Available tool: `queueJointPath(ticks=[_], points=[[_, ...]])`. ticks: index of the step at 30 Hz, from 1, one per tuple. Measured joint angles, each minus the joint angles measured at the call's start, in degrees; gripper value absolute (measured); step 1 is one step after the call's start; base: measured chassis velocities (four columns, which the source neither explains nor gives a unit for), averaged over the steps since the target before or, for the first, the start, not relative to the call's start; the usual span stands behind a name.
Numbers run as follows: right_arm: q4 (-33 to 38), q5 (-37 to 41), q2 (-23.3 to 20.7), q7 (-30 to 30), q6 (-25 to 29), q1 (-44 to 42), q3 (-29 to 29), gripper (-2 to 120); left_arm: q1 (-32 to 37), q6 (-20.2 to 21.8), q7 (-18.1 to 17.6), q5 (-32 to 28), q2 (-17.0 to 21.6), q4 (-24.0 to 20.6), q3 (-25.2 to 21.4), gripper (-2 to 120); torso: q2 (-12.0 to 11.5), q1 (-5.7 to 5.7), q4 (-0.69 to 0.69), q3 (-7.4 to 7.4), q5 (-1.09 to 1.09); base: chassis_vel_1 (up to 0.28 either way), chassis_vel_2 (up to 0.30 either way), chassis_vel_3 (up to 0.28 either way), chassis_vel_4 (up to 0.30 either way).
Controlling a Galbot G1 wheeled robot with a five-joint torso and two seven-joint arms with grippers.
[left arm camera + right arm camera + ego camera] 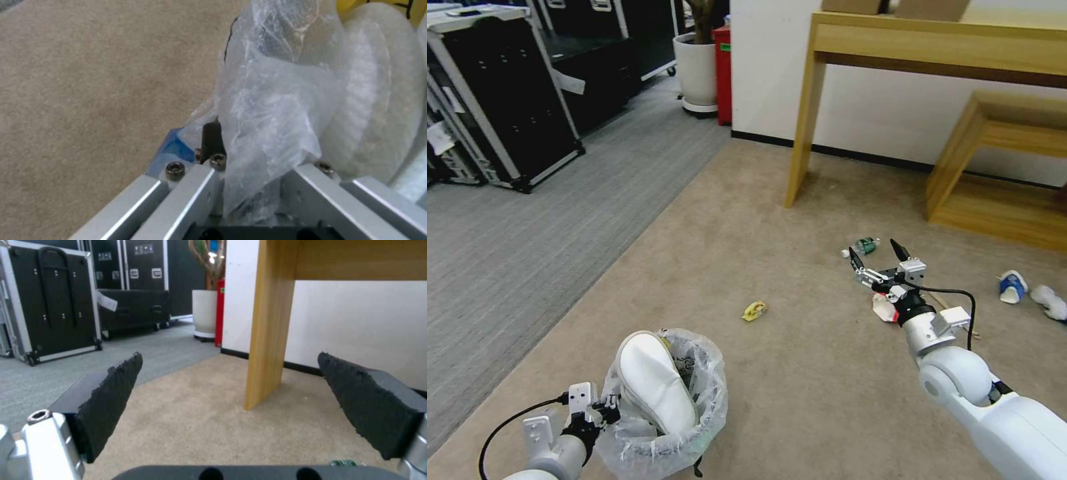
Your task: Pick up the trash bin and place the garbage on the floor into it.
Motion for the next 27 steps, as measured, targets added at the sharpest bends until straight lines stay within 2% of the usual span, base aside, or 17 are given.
queueJointPath(ticks=[27], points=[[-0.03, -0.26, 0.15, -0.19, -1.08, -1.37, 0.63, 100, -0.15, -0.32, -1.28, 0.14, -0.4, 0.38, -0.74, 1, 0.0, 0.0, 0.0, 0.0, 0.0, 0.0, 0.0, 0.0, 0.0]])
